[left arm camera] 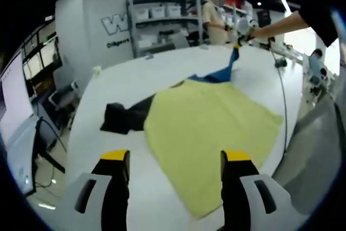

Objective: Fold the garment on the visible template until the final outline fits inside the template.

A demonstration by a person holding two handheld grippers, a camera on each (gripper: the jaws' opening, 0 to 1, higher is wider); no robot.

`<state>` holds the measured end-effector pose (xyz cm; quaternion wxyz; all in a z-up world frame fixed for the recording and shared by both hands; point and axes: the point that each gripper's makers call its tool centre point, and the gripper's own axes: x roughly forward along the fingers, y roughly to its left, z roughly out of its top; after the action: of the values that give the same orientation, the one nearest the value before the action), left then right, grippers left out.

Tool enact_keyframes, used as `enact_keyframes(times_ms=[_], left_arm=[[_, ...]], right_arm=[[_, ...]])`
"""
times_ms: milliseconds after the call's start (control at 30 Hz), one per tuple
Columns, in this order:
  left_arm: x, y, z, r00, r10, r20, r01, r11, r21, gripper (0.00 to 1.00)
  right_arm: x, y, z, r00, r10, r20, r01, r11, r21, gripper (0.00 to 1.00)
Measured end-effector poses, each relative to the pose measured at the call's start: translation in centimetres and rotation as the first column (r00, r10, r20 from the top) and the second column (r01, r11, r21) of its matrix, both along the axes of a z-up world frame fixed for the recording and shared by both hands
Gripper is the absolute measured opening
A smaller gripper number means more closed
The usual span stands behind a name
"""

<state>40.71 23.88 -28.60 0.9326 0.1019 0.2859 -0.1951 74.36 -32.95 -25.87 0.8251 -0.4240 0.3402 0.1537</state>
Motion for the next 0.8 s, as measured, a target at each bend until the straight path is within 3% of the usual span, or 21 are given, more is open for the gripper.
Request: enact_keyframes(times_ms=[67, 100, 200, 333, 467, 567, 800], left_arm=[[0.0, 0.1, 0.0, 1.0, 0.008, -0.004, -0.008, 1.0, 0.001, 0.63], [0.0, 0.2, -0.1, 1.0, 0.012, -0.01, -0.012, 1.0, 0.003, 0.62], [0.0, 0.3, -0.4, 1.0, 0.011, -0.016, -0.011, 1.0, 0.009, 0.62], [0.1, -0.6, -0.1, 1.0, 0.0, -0.013, 0.0, 1.0, -0.002, 0.61], [-0.1, -1.0, -0.9, 0.999, -0.027, -0.032, 0.028, 1.0, 0.011, 0.62], [-0.3, -1.7, -0.7, 0.999, -0.038, -0.039, 0.038, 0.999, 0.011, 0.62], [-0.1, -1.9, -1.3, 0.997, -0.049, -0.054, 0.05, 0.999, 0.012, 0.61]], right_arm=[[-1.0, 0.1, 0.7, 1.0, -0.009, 0.009, 0.009, 1.0, -0.016, 0.0], [-0.5, -0.5, 0.1, 1.0, -0.005, 0.021, 0.005, 1.0, -0.018, 0.0], [-2.4, -1.0, -0.7, 1.0, 0.002, 0.005, -0.002, 0.999, -0.04, 0.0], [-5.5, -3.1, -3.2, 0.999, -0.016, -0.051, 0.013, 0.998, -0.061, 0.0], [-8.8, -5.4, -6.1, 0.988, -0.104, -0.117, 0.105, 0.995, 0.002, 0.0], [-10.5, -6.6, -8.1, 0.979, -0.123, -0.16, 0.128, 0.992, 0.02, 0.0], [-14.6, -7.0, -11.6, 0.954, -0.197, -0.227, 0.232, 0.962, 0.14, 0.0]])
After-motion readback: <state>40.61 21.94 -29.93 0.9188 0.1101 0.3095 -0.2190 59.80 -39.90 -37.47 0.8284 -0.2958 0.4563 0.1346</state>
